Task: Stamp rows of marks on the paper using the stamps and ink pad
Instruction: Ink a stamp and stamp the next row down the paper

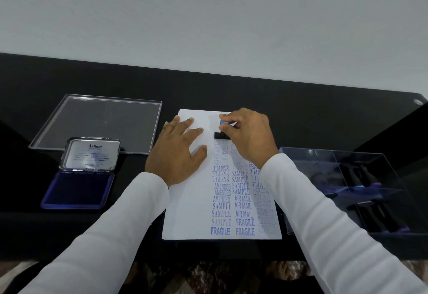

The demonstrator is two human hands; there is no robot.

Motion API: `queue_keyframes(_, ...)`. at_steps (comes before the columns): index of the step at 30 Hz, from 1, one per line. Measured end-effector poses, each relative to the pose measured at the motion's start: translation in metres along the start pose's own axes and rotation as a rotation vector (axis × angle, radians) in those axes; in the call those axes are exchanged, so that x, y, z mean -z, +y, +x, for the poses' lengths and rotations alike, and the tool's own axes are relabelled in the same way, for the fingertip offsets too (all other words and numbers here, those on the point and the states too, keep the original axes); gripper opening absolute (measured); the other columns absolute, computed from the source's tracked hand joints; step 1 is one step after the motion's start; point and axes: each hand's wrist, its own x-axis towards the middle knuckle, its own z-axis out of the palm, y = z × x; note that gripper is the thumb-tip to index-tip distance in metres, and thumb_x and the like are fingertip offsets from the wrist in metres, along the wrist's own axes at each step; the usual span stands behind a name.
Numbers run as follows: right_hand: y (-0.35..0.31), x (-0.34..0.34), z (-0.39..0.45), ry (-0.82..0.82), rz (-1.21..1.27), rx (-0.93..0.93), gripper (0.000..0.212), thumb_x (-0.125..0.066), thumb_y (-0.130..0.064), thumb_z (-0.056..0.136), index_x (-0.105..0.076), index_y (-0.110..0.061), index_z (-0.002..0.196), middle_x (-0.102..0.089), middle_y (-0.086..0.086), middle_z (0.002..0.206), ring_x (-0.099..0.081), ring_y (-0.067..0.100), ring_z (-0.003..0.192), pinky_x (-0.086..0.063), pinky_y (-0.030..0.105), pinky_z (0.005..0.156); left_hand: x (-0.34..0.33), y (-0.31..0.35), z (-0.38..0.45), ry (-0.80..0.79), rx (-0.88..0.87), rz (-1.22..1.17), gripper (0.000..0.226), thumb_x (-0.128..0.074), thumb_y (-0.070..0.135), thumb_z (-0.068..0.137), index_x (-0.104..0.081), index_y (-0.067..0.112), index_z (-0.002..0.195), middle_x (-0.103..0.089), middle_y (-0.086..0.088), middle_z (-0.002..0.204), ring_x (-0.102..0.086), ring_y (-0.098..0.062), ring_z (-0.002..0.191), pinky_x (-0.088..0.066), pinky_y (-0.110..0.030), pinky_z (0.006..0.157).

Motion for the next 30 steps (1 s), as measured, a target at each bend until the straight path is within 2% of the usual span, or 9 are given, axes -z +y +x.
queue_keyframes(4, 0.0009, -0.0003, -0.0004, 0.005, -0.009, 0.007, 0.019, -0.074, -0.026, 0.088, -0.077, -0.019, 0.106, -0.069, -0.006, 0.107, -0.058, 0.005, 0.082, -0.037, 0.002, 0.074, 0.0019, 0.0014, -0.0003, 0.001, 0.001, -0.007, 0.063, -0.038, 0.064, 0.091, -0.051, 0.033, 0.144, -0.032, 0.005, 0.162, -0.015, -0.023, 0.154, -0.002, -0.037, 0.119)
queue_keyframes(9, -0.0014, -0.0018, -0.0003, 0.001, -0.004, -0.004, 0.016, -0.073, -0.026, 0.089, -0.076, -0.019, 0.103, -0.066, -0.009, 0.101, -0.059, 0.006, 0.081, -0.039, 0.004, 0.073, 0.0033, 0.0021, -0.0003, -0.005, 0.009, -0.007, 0.064, -0.037, 0.065, 0.090, -0.051, 0.033, 0.144, -0.032, 0.005, 0.162, -0.016, -0.023, 0.154, -0.002, -0.037, 0.119)
queue_keyframes(14, -0.0027, 0.0011, -0.0002, -0.007, 0.002, -0.005, 0.024, -0.072, -0.025, 0.090, -0.075, -0.017, 0.112, -0.069, -0.003, 0.110, -0.059, 0.007, 0.088, -0.051, 0.019, 0.088, 0.0020, 0.0018, -0.0003, 0.008, 0.005, -0.004, 0.055, -0.046, 0.060, 0.096, -0.049, 0.034, 0.145, -0.030, 0.006, 0.162, -0.014, -0.022, 0.154, 0.000, -0.035, 0.118)
queue_keyframes(17, -0.0044, 0.0016, 0.0008, -0.012, 0.010, -0.014, 0.025, -0.072, -0.024, 0.090, -0.074, -0.017, 0.114, -0.069, -0.002, 0.112, -0.060, 0.007, 0.090, -0.052, 0.025, 0.094, 0.0015, 0.0005, -0.0002, 0.002, 0.008, -0.003, 0.057, -0.044, 0.062, 0.095, -0.049, 0.035, 0.145, -0.030, 0.007, 0.163, -0.013, -0.022, 0.154, -0.002, -0.037, 0.119)
queue_keyframes(20, -0.0055, 0.0016, 0.0027, -0.028, -0.008, -0.029, 0.026, -0.071, -0.024, 0.091, -0.074, -0.018, 0.115, -0.069, -0.003, 0.113, -0.058, 0.007, 0.089, -0.047, 0.019, 0.092, 0.0014, 0.0006, 0.0000, -0.010, 0.015, -0.005, 0.061, -0.040, 0.065, 0.093, -0.049, 0.035, 0.145, -0.030, 0.007, 0.163, -0.014, -0.022, 0.154, -0.004, -0.039, 0.120)
queue_keyframes(23, -0.0055, 0.0009, 0.0029, -0.024, -0.015, -0.028, 0.023, -0.071, -0.023, 0.091, -0.075, -0.017, 0.113, -0.069, -0.003, 0.110, -0.059, 0.006, 0.087, -0.045, 0.015, 0.087, 0.0014, 0.0015, 0.0003, -0.004, 0.016, -0.003, 0.057, -0.046, 0.062, 0.096, -0.048, 0.035, 0.146, -0.029, 0.007, 0.163, -0.013, -0.022, 0.154, -0.001, -0.037, 0.118)
queue_keyframes(28, -0.0060, 0.0008, 0.0037, -0.014, -0.009, -0.022, 0.019, -0.072, -0.020, 0.090, -0.076, -0.015, 0.107, -0.070, -0.003, 0.106, -0.059, 0.007, 0.084, -0.045, 0.014, 0.085, 0.0004, 0.0007, 0.0008, -0.003, 0.008, -0.005, 0.058, -0.045, 0.062, 0.094, -0.049, 0.034, 0.145, -0.030, 0.006, 0.163, -0.015, -0.023, 0.154, -0.002, -0.037, 0.118)
queue_keyframes(30, -0.0057, -0.0002, 0.0043, -0.011, -0.009, -0.026, 0.017, -0.072, -0.020, 0.090, -0.077, -0.015, 0.105, -0.070, -0.003, 0.105, -0.059, 0.007, 0.082, -0.043, 0.007, 0.080, 0.0009, 0.0005, 0.0006, -0.010, 0.015, -0.001, 0.062, -0.040, 0.065, 0.091, -0.049, 0.035, 0.145, -0.031, 0.006, 0.162, -0.015, -0.023, 0.154, -0.002, -0.038, 0.118)
